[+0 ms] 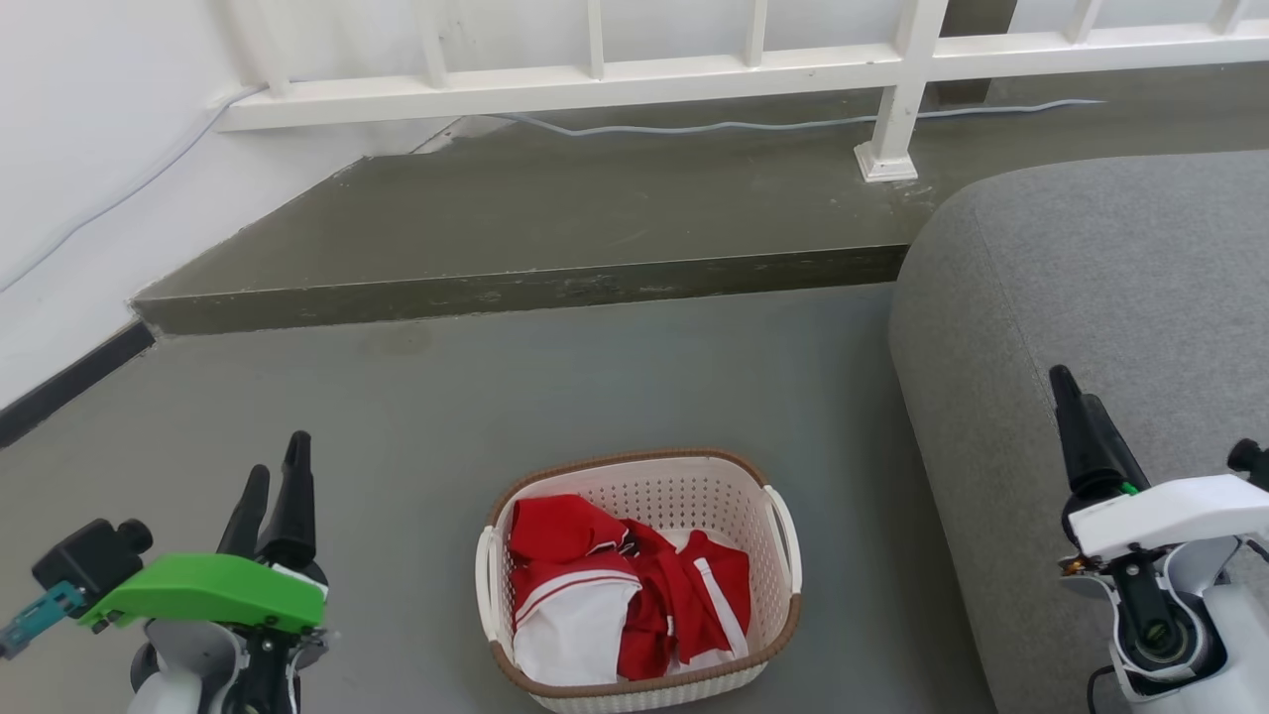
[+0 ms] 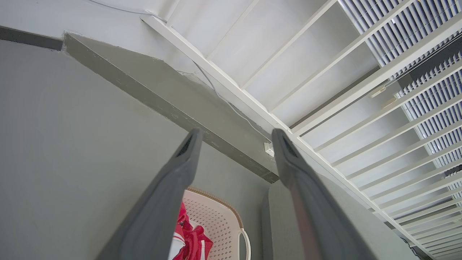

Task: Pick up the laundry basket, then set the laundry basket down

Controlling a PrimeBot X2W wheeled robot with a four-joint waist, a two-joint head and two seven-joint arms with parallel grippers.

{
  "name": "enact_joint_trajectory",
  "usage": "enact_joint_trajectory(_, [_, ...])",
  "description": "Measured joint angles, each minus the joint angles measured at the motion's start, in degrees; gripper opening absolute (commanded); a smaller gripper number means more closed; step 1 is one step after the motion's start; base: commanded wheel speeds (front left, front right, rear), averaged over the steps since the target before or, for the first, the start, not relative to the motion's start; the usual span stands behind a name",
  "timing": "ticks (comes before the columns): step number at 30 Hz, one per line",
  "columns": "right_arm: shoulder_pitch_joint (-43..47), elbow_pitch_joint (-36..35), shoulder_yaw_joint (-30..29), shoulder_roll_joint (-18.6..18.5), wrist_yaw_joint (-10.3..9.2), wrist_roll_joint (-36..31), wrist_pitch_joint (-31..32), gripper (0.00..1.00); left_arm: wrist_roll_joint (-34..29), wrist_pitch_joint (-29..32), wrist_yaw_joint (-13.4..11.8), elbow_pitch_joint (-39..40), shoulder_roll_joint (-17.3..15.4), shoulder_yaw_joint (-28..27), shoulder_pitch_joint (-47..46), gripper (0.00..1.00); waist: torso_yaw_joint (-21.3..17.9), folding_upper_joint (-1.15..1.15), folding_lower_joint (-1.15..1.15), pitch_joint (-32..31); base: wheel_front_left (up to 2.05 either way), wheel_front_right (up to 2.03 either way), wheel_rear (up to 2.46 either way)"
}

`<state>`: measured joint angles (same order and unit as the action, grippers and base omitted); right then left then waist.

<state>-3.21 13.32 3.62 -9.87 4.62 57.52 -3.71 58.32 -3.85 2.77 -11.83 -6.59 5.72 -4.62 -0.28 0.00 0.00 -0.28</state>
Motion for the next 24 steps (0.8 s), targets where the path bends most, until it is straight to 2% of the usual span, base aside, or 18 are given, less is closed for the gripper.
enact_joint_trajectory(3, [-0.12,0.0,0.73,-0.2,-0.25,-2.05,-0.44,1.0,-1.18,-0.52,-0.41,0.15,0.04,0.56,-0.01,1.0,-0.02,0.0,0.0,-0.03,0.0,0.0,0.0])
enact_joint_trajectory(7, [-0.19,0.01,2.56,-0.65,-0.71,-6.46,-1.32,1.0,-6.48,-1.36,-1.31,0.38,0.01,2.22,-0.03,1.0,-0.11,0.0,0.0,-0.15,0.0,0.0,0.0])
enact_joint_trajectory(24, [-0.24,0.4,6.83,-1.2,-2.32,-19.94,-4.74,1.0,-21.4,-4.8,-4.6,-1.12,-0.68,6.88,-0.02,1.0,-0.65,0.0,0.0,-0.61,0.0,0.0,0.0])
